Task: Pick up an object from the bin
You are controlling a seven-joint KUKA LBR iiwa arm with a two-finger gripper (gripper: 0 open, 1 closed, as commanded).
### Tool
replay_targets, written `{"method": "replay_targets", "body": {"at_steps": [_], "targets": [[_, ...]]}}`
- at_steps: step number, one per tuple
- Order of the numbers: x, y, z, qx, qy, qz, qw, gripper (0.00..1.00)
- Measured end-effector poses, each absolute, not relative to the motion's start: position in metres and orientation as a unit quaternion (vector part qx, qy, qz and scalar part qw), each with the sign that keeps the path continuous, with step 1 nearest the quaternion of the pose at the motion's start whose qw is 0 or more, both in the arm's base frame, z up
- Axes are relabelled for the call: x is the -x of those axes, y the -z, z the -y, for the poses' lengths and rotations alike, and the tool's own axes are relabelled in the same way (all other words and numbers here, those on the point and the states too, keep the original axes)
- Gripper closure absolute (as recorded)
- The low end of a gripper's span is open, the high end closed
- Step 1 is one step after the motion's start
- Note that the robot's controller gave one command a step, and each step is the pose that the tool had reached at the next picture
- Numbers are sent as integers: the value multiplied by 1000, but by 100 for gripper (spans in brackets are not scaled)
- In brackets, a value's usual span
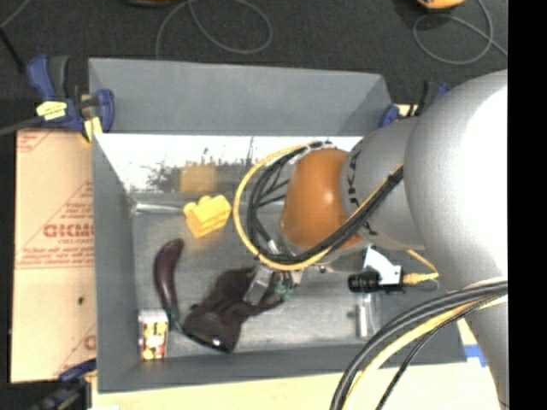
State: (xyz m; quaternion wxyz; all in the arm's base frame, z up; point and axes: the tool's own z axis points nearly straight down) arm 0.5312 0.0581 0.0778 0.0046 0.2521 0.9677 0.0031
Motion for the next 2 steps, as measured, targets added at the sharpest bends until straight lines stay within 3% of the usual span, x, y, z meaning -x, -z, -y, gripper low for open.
{"method": "replay_targets", "body": {"at_steps": [1, 2], "targets": [[-535, -80, -58, -245, -3, -969, 5, 100], [-538, -99, -70, -208, -3, -978, 7, 100]]}}
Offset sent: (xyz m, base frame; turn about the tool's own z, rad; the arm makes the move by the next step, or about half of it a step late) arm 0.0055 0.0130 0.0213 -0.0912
